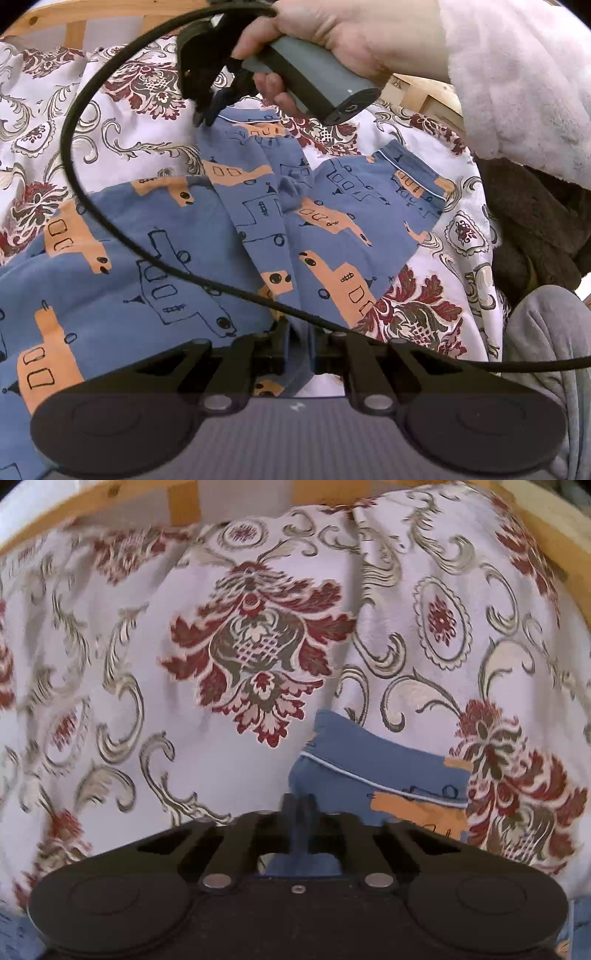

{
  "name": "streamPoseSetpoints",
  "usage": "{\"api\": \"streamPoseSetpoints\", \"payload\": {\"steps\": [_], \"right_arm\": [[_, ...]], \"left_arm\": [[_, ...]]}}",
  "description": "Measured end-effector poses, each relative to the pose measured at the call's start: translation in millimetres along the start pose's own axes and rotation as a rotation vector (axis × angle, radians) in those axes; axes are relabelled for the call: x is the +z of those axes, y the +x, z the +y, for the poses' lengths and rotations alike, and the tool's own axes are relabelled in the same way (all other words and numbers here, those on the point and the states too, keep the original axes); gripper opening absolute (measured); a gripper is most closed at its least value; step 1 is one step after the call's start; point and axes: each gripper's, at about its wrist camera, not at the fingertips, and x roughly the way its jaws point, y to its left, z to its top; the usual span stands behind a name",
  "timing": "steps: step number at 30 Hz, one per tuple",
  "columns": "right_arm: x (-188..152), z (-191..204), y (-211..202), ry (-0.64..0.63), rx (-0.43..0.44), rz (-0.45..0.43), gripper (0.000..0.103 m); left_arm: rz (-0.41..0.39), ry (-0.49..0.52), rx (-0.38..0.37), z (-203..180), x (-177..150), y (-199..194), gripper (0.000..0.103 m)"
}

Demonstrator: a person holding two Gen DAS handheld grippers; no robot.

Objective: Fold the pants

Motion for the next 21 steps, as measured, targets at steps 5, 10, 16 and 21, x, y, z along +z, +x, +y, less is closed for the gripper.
{"api": "streamPoseSetpoints", "payload": {"steps": [5, 10, 16, 21], "right_arm": [[-2.0, -15.0, -21.7, 0.028, 0.029, -0.037, 0.0], [-8.7, -43.7, -59.5, 0.078, 0.076, -0.106, 0.0], [-34.2, -93.6, -110.9, 0.154, 0.1, -0.215, 0.0], [-81.7, -139.5, -155.5, 0.245, 0.088, -0.327, 0.0]], "left_arm": [[-0.002, 0.01, 0.003, -0.9, -0.7, -0.4, 0.011], [-0.005, 0.037, 0.017, -4.1, -1.7, -1.1, 0.01], [-0.015, 0.08, 0.046, -12.4, -3.4, -2.2, 0.009], [-0.033, 0.143, 0.088, -26.4, -5.0, -5.1, 0.008]]}}
